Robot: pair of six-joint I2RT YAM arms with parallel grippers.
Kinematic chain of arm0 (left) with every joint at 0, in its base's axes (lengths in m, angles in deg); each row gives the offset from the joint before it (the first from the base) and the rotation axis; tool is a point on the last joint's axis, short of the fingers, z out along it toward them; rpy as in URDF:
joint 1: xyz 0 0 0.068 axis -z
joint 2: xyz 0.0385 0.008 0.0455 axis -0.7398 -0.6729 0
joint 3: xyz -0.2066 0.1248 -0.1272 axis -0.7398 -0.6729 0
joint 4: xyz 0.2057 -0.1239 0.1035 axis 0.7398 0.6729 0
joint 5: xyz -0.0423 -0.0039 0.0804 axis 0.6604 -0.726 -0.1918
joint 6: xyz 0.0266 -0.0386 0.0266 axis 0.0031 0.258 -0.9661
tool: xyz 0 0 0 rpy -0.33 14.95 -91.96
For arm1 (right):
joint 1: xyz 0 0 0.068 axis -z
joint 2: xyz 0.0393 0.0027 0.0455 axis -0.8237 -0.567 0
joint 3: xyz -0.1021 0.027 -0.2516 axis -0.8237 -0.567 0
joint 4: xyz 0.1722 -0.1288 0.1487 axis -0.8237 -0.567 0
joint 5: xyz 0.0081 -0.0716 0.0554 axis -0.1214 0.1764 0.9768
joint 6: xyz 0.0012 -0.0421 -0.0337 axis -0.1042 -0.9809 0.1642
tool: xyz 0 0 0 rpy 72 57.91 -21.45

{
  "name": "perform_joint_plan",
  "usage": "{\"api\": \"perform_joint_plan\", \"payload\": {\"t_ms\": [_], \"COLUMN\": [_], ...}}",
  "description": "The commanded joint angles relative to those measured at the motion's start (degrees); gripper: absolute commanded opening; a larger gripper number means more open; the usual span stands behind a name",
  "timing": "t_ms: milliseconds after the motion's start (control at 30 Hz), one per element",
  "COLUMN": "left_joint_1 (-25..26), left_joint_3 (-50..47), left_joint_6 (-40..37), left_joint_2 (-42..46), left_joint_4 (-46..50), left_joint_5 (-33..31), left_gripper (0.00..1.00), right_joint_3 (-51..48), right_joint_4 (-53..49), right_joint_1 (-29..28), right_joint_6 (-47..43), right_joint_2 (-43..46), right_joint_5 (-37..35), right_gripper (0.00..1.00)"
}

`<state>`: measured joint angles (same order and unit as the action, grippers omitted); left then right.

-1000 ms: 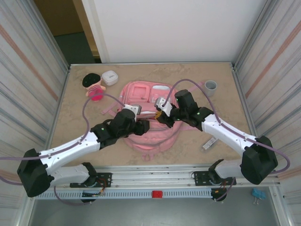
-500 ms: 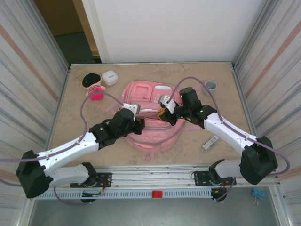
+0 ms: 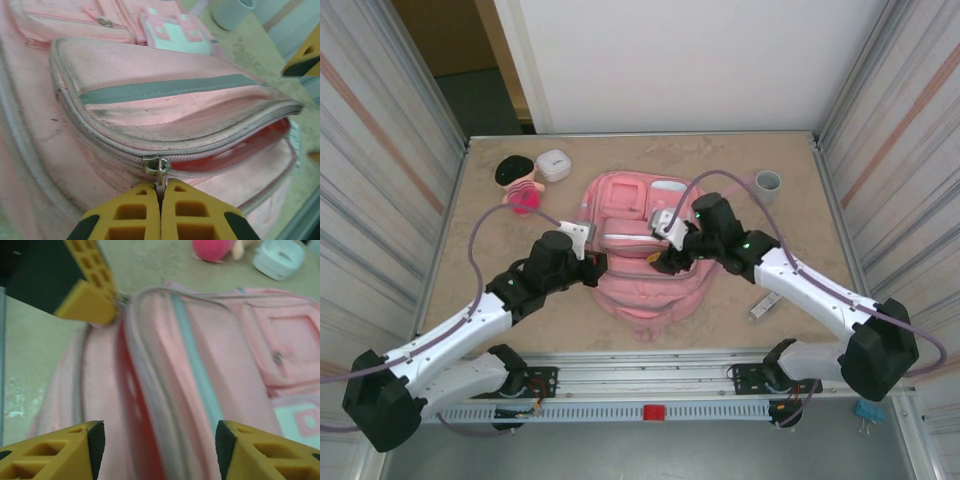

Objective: Pack books, pencil case, and school supplies into a backpack

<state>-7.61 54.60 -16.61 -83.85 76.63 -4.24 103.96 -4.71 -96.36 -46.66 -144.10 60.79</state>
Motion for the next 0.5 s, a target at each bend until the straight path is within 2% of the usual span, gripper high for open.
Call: {"api": "perform_joint_plan", "payload": {"t_ms": [0, 200, 267, 300, 367, 467], "left_joint_1": [-0.15, -0.11, -0.11, -0.12, -0.11, -0.11], "left_joint_3": [0.07, -0.02, -0.19, -0.16, -0.06, 0.48], "left_joint_6": [-1.83, -1.87, -2.08, -2.21, -2.85, -3.76], "left_joint_2": [-0.09, 1.11, 1.91, 2.12, 2.74, 3.02], "left_joint_4": [-7.70, -7.89, -7.29, -6.77, -5.78, -3.85], "left_joint_5": [7.79, 10.68, 10.60, 10.03, 8.40, 5.63], "left_gripper": [0.00, 0.00, 0.00, 0.00, 0.00, 0.00], "right_joint_3": [3.06, 7.57, 8.63, 9.08, 9.65, 9.76], "right_joint_4": [0.75, 2.00, 2.04, 1.76, 1.22, -0.13], "right_joint_1": [-3.58, -5.32, -5.33, -5.26, -5.25, -4.87], "right_joint_6": [-1.70, -2.07, -2.48, -2.67, -3.03, -3.68], "right_joint_2": [-2.31, -9.45, -11.21, -11.68, -12.33, -12.02], "right_joint_5": [-5.79, -5.18, -4.28, -3.97, -3.44, -2.42], "right_gripper": [0.63, 0.64, 0.59, 0.55, 0.39, 0.10]}}
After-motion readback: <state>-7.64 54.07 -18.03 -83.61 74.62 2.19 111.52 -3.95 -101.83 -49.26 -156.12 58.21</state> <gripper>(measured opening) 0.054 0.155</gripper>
